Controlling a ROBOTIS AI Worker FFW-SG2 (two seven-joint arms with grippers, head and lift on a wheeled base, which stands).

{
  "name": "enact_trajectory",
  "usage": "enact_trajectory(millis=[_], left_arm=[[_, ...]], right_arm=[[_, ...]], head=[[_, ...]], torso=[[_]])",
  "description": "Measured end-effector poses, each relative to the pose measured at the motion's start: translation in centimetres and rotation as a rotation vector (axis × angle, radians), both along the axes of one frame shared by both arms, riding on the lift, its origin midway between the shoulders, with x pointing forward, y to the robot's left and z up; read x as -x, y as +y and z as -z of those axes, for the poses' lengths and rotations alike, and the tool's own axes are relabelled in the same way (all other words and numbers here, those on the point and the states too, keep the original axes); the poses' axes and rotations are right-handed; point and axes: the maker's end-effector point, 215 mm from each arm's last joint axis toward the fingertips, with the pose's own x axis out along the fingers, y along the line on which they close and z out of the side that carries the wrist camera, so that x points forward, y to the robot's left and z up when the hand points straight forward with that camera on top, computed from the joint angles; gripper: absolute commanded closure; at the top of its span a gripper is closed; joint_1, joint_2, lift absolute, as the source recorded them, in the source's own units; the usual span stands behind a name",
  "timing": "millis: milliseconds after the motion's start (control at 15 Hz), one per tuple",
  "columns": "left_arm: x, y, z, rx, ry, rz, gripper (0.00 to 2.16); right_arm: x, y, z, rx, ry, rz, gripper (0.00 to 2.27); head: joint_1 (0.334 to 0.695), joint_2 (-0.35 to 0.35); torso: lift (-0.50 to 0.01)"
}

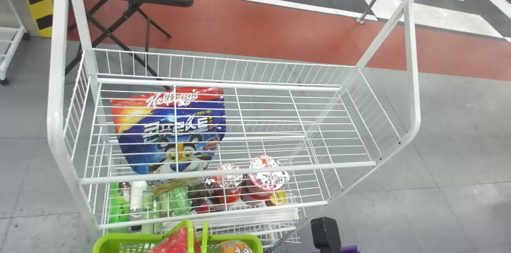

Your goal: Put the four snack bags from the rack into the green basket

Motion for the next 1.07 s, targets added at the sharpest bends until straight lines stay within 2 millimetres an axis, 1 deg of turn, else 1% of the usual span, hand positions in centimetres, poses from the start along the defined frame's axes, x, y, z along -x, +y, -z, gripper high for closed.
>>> enact_trajectory(millis=[200, 267, 333, 400, 533, 667, 733, 867, 1000, 1067], left_arm=[[0.0, 0.0, 0.1, -0.005, 0.001, -0.004, 2.03], [0.0, 0.1, 0.2, -0.007, 0.003, -0.007, 2.03], [0.0, 0.1, 0.3, -0.008, 0.003, -0.009, 2.03], [-0.1, 0.1, 0.3, -0.008, 0.003, -0.01, 2.03], [-0.2, 0.1, 0.4, -0.013, 0.0, -0.015, 2.03], [-0.4, 0.1, 0.5, -0.017, -0.005, -0.019, 2.03], [-0.5, 0.1, 0.5, -0.018, -0.006, -0.02, 2.03], [-0.8, 0.0, 0.5, -0.019, -0.008, -0.021, 2.03], [-1.0, 0.0, 0.6, -0.023, -0.01, -0.023, 2.03], [-1.1, 0.0, 0.7, -0.026, -0.011, -0.023, 2.03]], right_arm=[[0.3, 0.7, -1.4, -0.028, -0.015, -0.011, 0.08], [-0.2, 1.1, -2.1, -0.046, -0.043, -0.016, 0.09], [-1.4, 1.2, -2.8, -0.053, -0.102, -0.016, 0.11], [-3.1, 0.9, -3.5, -0.046, -0.18, -0.013, 0.12], [-7.3, 0.0, -5.2, -0.011, -0.375, -0.001, 0.12], [-11.1, -0.9, -8.1, 0.023, -0.59, 0.009, 0.11], [-12.4, -1.0, -9.6, 0.034, -0.681, 0.012, 0.11], [-15.1, -1.3, -13.2, 0.088, -0.882, 0.038, 0.11], [-16.8, -1.5, -16.4, 0.179, -1.032, 0.08, 0.11], [-17.4, -1.3, -17.7, 0.222, -1.086, 0.103, 0.12]], head=[[0.695, -0.35], [0.695, -0.35], [0.695, -0.35], [0.695, -0.35], [0.695, -0.35], [0.695, -0.35], [0.695, -0.35], [0.695, -0.35], [0.695, -0.35], [0.695, -0.35]], torso=[[-0.007], [-0.007], [-0.007], [-0.007], [-0.007], [-0.007], [-0.007], [-0.007], [-0.007], [-0.007]])
